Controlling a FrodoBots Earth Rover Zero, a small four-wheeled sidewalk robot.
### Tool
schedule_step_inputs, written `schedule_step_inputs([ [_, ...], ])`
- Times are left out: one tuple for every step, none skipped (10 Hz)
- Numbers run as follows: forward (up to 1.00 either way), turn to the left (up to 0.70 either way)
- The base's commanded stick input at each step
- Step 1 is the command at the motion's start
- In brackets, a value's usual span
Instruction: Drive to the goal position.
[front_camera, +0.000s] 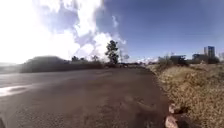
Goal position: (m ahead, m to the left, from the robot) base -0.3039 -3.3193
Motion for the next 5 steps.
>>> schedule_step_inputs([
  [0.50,0.00],
  [0.50,-0.13],
  [0.50,-0.36],
  [0.50,-0.50],
  [0.50,-0.50],
])
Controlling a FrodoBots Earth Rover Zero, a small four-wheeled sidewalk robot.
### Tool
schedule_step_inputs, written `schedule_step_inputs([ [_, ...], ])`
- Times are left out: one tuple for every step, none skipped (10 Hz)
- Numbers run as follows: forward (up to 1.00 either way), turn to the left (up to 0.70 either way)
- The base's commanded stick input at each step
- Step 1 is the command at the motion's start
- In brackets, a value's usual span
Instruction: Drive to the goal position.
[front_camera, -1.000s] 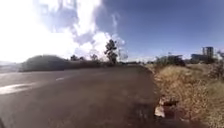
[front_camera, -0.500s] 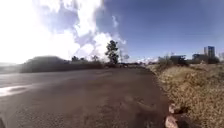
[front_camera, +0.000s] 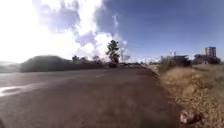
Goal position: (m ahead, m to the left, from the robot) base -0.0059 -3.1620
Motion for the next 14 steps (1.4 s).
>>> schedule_step_inputs([
  [0.50,-0.50],
  [0.50,-0.50],
  [0.50,-0.50],
  [0.50,-0.50],
  [0.50,-0.50],
  [0.50,-0.26],
  [0.50,-0.03],
  [0.50,-0.50],
  [0.50,-0.50],
  [0.50,-0.50],
  [0.50,-0.50],
  [0.50,-0.50],
  [0.50,-0.50],
  [0.50,-0.50],
])
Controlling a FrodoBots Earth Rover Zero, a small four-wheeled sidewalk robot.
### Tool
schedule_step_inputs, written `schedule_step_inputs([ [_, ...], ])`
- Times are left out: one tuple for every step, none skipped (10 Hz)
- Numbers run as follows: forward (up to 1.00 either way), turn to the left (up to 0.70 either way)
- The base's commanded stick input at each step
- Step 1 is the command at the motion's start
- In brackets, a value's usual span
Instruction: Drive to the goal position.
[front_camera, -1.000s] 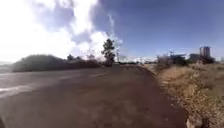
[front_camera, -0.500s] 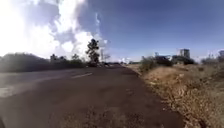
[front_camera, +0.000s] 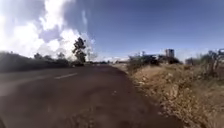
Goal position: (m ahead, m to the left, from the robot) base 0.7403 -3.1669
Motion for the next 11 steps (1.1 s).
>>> schedule_step_inputs([
  [0.50,-0.26],
  [0.50,-0.03],
  [0.50,-0.20],
  [0.50,-0.43],
  [0.50,-0.50],
  [0.50,-0.50],
  [0.50,-0.50],
  [0.50,-0.50],
  [0.50,-0.38],
  [0.50,-0.13],
  [0.50,0.00],
])
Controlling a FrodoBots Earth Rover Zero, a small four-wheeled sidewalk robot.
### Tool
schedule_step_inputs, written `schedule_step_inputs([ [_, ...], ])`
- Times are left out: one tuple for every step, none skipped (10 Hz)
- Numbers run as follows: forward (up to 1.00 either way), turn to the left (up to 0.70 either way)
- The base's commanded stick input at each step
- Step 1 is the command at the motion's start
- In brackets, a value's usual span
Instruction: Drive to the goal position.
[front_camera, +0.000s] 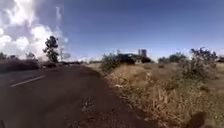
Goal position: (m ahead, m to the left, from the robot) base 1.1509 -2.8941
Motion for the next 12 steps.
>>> schedule_step_inputs([
  [0.50,0.00],
  [0.50,0.00],
  [0.50,0.00],
  [0.50,0.00],
  [0.50,0.00],
  [0.50,0.00],
  [0.50,0.00],
  [0.50,0.00],
  [0.50,0.29],
  [0.50,0.48],
  [0.50,0.50],
  [0.50,0.50],
])
